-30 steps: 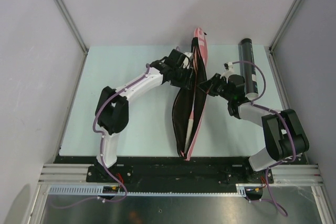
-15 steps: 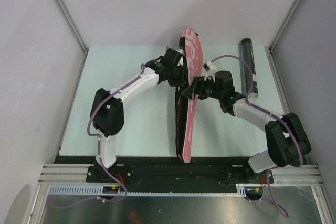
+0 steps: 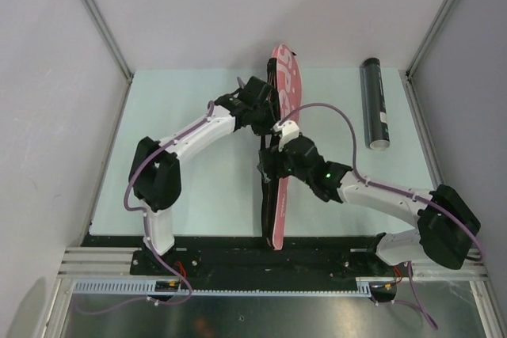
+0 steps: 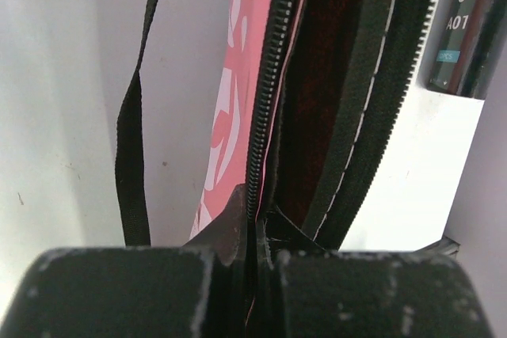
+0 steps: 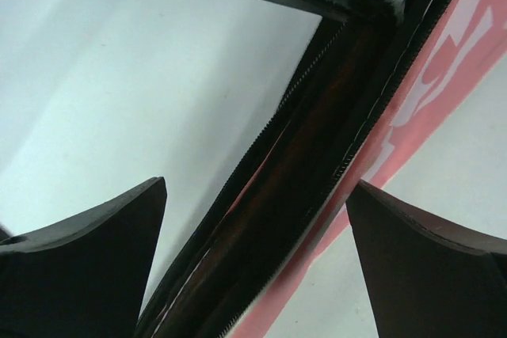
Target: Pack up the badminton gear
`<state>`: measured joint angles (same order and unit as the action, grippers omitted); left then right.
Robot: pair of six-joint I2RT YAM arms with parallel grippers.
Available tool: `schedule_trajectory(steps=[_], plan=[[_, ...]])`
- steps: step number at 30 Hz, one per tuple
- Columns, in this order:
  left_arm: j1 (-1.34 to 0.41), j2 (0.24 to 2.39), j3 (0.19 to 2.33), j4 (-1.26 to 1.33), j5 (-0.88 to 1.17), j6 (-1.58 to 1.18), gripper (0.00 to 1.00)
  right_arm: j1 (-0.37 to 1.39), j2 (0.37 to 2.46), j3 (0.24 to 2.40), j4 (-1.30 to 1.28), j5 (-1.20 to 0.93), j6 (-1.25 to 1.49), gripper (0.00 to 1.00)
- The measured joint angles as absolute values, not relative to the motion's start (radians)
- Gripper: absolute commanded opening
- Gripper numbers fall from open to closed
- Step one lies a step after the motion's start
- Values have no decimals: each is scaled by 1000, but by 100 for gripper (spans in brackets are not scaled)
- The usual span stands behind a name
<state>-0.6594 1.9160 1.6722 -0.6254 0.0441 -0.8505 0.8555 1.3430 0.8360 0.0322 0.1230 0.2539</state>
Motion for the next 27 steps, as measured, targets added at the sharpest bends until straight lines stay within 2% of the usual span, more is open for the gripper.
schedule_trajectory(steps=[2, 3, 4, 5, 6, 7, 8, 9, 10, 11, 13, 14, 16, 23, 27], plan=[[-664, 1898, 1654, -627, 36, -878, 0, 905, 1362, 836, 33, 235, 253, 85], [-668, 1886, 1643, -630, 29, -892, 0, 933, 1376, 836, 33, 299, 253, 74], [-672, 1874, 1636, -632, 25, -905, 0, 955, 1390, 836, 32, 352, 252, 27], [-677, 1863, 1632, -637, 21, -918, 0, 972, 1402, 836, 32, 400, 252, 4], [-680, 1855, 1631, -641, 20, -926, 0, 984, 1412, 834, 32, 442, 249, 0], [-685, 1842, 1629, -647, 10, -936, 0, 993, 1416, 832, 33, 492, 250, 0], [-686, 1832, 1623, -648, -3, -942, 6, 998, 1415, 825, 38, 516, 253, 0], [-687, 1815, 1611, -642, -18, -949, 17, 1006, 1410, 812, 60, 538, 245, 0], [-687, 1802, 1603, -643, -24, -953, 29, 1010, 1405, 799, 81, 546, 233, 0], [-684, 1784, 1588, -646, -27, -960, 58, 1014, 1399, 784, 104, 550, 219, 0], [-676, 1743, 1569, -649, -28, -954, 86, 1013, 1378, 741, 133, 537, 173, 0], [-668, 1723, 1569, -650, -30, -943, 94, 1006, 1365, 717, 139, 503, 150, 0], [-643, 1675, 1568, -634, -31, -909, 100, 975, 1360, 700, 146, 456, 125, 0], [-437, 1471, 1530, -592, 14, -813, 100, 868, 1300, 661, 152, 230, -31, 0], [-252, 1531, 1580, -570, 122, -823, 100, 857, 1266, 637, 146, 119, -121, 0]])
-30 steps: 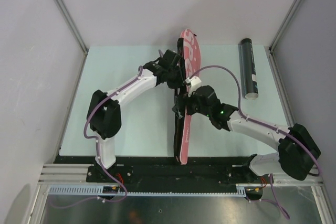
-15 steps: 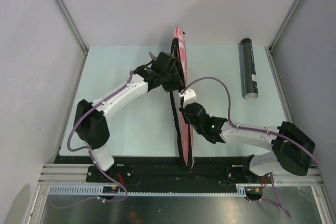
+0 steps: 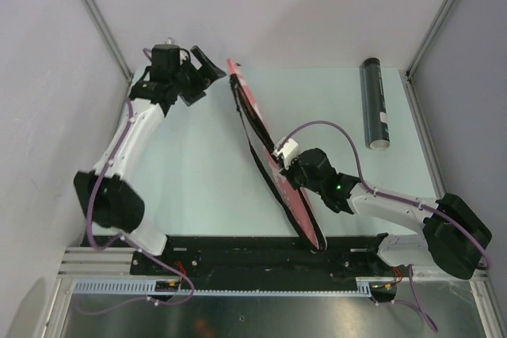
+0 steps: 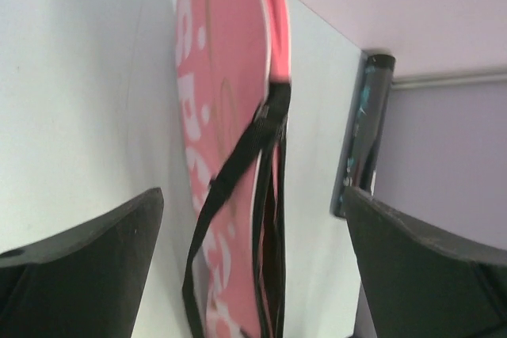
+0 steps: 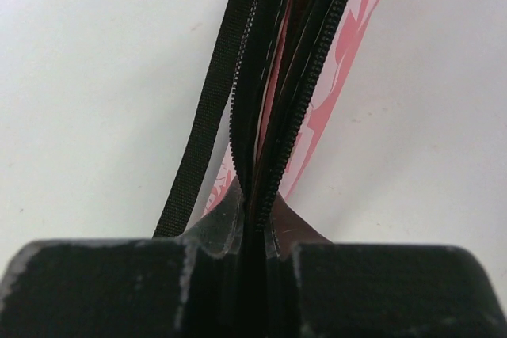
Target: Pack up the badminton gear
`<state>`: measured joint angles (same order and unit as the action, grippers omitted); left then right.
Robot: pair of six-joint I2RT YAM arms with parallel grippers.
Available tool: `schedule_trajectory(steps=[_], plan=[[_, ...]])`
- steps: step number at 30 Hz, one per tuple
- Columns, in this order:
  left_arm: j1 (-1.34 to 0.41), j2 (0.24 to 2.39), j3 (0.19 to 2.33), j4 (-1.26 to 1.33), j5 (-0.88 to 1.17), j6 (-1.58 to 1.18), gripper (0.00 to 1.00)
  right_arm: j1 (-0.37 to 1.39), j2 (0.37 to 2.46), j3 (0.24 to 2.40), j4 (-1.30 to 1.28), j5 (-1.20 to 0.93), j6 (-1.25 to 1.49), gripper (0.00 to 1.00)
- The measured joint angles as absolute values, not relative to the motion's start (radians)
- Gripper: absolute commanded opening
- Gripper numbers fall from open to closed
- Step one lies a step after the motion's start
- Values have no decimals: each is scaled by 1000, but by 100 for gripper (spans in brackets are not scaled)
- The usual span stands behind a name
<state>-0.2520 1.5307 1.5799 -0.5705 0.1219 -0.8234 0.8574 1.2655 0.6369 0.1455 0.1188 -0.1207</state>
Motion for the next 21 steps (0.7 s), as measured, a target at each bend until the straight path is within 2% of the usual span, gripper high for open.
schedule_trajectory(steps=[4, 6, 7, 8, 11, 15, 18, 20, 21], plan=[[-204, 1696, 1631, -559, 187, -866, 98, 858, 1262, 636, 140, 17, -190, 0], [-205, 1773, 1644, -567, 214, -888, 91, 859, 1261, 636, 138, -19, -214, 0], [-206, 1804, 1648, -570, 223, -896, 84, 859, 1260, 636, 136, -34, -223, 0], [-207, 1826, 1649, -573, 224, -902, 82, 860, 1259, 636, 132, -46, -232, 0], [-205, 1855, 1649, -591, 214, -912, 82, 859, 1258, 635, 129, -73, -249, 0], [-176, 1842, 1649, -593, 199, -918, 88, 840, 1252, 625, 133, -118, -268, 0], [-130, 1838, 1649, -590, 187, -917, 85, 836, 1244, 619, 133, -140, -282, 0], [-104, 1839, 1649, -589, 187, -916, 73, 836, 1244, 619, 133, -149, -289, 0], [-93, 1839, 1650, -589, 188, -917, 59, 836, 1244, 619, 132, -152, -291, 0]])
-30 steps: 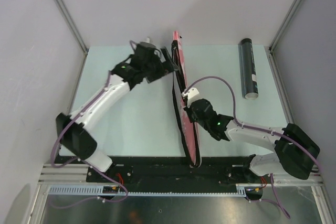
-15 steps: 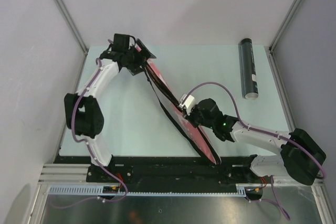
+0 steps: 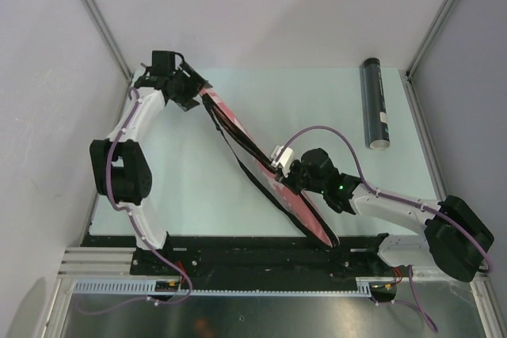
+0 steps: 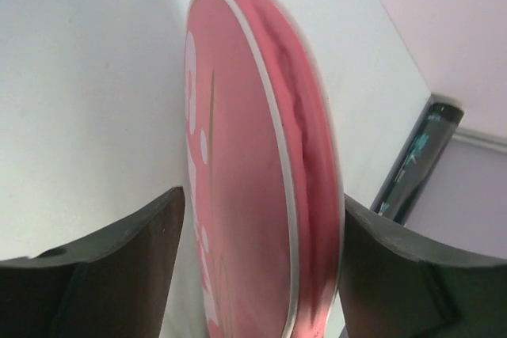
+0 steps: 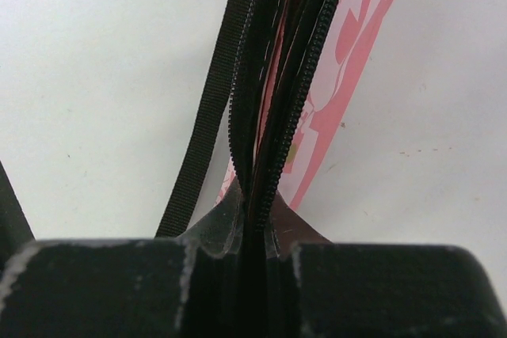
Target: Pack up the badminton gear
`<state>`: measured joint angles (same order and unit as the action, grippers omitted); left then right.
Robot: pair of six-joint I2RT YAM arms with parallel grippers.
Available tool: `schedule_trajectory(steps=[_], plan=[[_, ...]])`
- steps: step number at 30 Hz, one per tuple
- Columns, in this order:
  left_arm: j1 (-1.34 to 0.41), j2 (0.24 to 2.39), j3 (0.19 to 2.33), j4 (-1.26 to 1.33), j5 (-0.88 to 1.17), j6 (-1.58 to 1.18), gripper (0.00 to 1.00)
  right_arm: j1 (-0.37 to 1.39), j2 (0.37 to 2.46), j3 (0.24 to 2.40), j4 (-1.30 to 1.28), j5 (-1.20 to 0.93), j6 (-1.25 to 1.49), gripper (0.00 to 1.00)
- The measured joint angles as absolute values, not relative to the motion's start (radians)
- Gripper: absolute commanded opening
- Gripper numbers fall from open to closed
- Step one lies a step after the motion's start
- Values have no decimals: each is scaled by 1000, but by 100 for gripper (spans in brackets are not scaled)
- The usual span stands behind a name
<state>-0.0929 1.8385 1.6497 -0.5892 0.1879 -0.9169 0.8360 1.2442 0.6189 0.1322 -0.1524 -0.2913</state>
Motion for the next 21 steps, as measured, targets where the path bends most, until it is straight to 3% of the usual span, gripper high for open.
schedule_trajectory(steps=[2, 4, 6, 8, 11, 16, 21], plan=[[-80, 1840, 1652, -587, 191, -922, 49, 836, 1244, 619, 132, -156, -294, 0], [-79, 1841, 1652, -584, 200, -918, 29, 836, 1243, 619, 131, -157, -294, 0], [-80, 1841, 1652, -584, 202, -916, 12, 832, 1242, 617, 131, -155, -293, 25], [-79, 1839, 1649, -584, 198, -916, 4, 822, 1238, 614, 134, -153, -285, 70], [-74, 1828, 1630, -587, 196, -920, 0, 802, 1234, 619, 155, -128, -239, 84], [-69, 1774, 1543, -578, 187, -941, 0, 796, 1286, 766, 161, -54, -30, 84], [-70, 1689, 1449, -571, 175, -989, 0, 868, 1469, 1066, 223, 49, 158, 74]])
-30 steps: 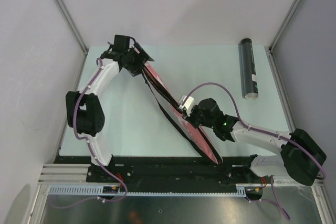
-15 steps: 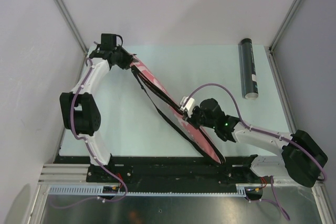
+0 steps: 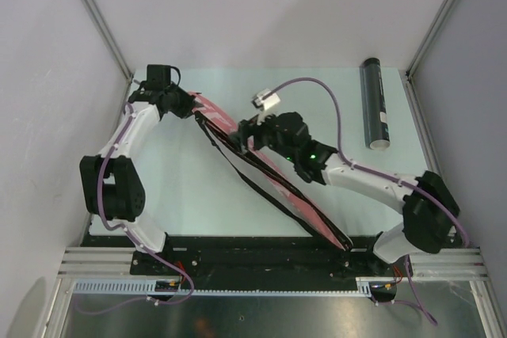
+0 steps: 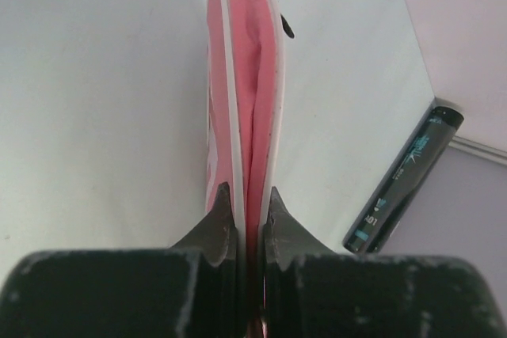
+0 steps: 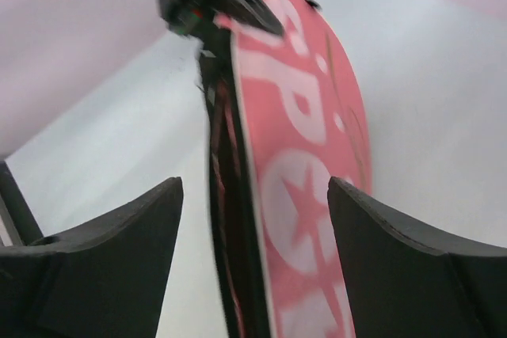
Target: Pack up the badminton gear
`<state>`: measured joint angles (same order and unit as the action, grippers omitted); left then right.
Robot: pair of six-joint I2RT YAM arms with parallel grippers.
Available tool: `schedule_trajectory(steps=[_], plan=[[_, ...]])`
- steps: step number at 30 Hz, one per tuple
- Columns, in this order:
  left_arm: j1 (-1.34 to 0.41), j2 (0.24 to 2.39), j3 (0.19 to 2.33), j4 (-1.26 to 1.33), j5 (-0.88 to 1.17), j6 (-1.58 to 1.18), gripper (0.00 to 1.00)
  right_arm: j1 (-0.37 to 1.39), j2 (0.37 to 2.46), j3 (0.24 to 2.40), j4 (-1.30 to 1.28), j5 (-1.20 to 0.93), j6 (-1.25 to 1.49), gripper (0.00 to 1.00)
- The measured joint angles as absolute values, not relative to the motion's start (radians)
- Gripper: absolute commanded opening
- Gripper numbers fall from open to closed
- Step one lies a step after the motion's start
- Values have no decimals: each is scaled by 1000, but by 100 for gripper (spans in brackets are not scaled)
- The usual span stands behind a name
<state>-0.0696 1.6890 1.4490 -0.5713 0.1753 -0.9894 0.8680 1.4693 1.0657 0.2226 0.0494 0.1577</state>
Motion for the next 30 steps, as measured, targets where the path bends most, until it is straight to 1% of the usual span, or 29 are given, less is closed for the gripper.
schedule_trajectory(steps=[1, 2, 3, 5, 12, 18, 23, 27, 28, 30], plan=[[-70, 1673, 1435, -570, 173, -1000, 0, 893, 1501, 1105, 248, 64, 157, 70], [-70, 1659, 1422, -571, 168, -1009, 1, 916, 1531, 1133, 279, 72, 149, 58], [-70, 1644, 1412, -574, 162, -1017, 1, 931, 1555, 1148, 311, 75, 135, 55], [-69, 1621, 1401, -580, 156, -1026, 1, 963, 1597, 1155, 370, 72, 68, 53], [-70, 1573, 1367, -581, 157, -1040, 0, 1005, 1741, 1154, 509, 34, -286, 57], [-69, 1561, 1319, -583, 154, -1049, 0, 1010, 1782, 1149, 622, -29, -477, 59], [-69, 1538, 1306, -583, 154, -1050, 0, 1000, 1801, 1149, 717, -108, -572, 54], [-69, 1522, 1304, -585, 157, -1050, 0, 990, 1828, 1149, 740, -160, -634, 52], [-69, 1522, 1304, -585, 157, -1050, 0, 988, 1833, 1149, 742, -169, -648, 49], [-69, 1522, 1304, -585, 157, -1050, 0, 986, 1842, 1149, 751, -180, -674, 47]])
